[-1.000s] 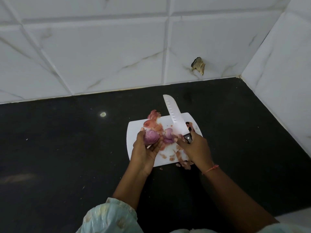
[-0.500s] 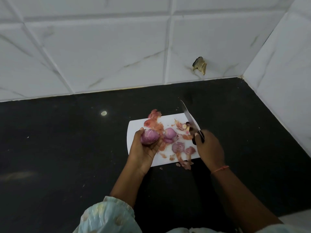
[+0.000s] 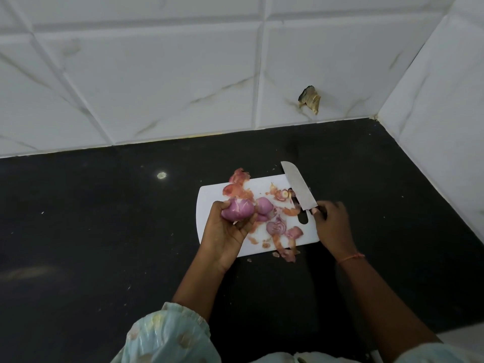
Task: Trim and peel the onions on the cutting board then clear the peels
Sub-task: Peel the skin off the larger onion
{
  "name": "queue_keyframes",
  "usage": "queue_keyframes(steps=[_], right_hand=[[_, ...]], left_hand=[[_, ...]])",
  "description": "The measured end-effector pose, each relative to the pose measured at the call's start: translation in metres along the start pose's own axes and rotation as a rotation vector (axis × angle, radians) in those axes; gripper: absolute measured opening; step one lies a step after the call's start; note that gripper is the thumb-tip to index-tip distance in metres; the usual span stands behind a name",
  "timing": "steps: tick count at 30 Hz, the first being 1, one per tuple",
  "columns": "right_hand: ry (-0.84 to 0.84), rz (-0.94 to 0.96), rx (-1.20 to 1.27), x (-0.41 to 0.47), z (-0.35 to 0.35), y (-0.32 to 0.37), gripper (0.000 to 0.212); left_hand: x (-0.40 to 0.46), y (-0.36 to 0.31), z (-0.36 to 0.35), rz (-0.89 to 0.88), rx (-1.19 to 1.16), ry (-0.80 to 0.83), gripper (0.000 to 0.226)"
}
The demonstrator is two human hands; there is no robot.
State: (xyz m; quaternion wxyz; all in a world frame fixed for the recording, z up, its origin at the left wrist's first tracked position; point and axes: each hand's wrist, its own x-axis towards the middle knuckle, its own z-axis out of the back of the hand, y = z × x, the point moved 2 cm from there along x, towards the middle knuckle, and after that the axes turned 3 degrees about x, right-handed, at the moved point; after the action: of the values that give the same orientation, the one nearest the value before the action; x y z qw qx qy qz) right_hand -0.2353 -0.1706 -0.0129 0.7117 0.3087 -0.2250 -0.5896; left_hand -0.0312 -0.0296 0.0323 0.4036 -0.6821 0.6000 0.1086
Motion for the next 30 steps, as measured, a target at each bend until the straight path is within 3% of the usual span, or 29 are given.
queue_keyframes(steps=[8,12,13,15,17,19,22,30], right_hand=[[0.031,-0.061,-0.071,0.006,-0.001,0.004,0.023],[-0.069,0.032,-0.340,-0.004,0.007,0.032,0.037],[-0.107,0.111,-0.294,-0.010,0.009,0.046,0.035],[-0.049,0.193,0.044,-0.024,0.008,0.080,0.019],[0.135,0.118,0.368,-0.040,0.000,0.109,0.008],[0.215,0.064,0.513,-0.049,-0.012,0.122,0.012],[0.190,0.068,0.576,-0.051,-0.021,0.126,0.015],[0.106,0.129,0.598,-0.058,-0.023,0.126,0.011]], left_hand=[[-0.003,-0.004,-0.007,-0.047,-0.069,0.075,0.042],[0.000,-0.004,-0.009,-0.049,-0.132,0.096,0.057],[0.000,-0.003,-0.009,-0.054,-0.144,0.098,0.057],[0.002,-0.001,-0.012,-0.089,-0.157,0.108,0.053],[0.003,0.003,-0.015,-0.144,-0.132,0.120,0.043],[0.003,0.005,-0.020,-0.193,-0.090,0.127,0.030],[0.002,0.006,-0.024,-0.254,-0.067,0.117,0.021],[0.001,0.008,-0.024,-0.285,-0.116,0.136,0.021]])
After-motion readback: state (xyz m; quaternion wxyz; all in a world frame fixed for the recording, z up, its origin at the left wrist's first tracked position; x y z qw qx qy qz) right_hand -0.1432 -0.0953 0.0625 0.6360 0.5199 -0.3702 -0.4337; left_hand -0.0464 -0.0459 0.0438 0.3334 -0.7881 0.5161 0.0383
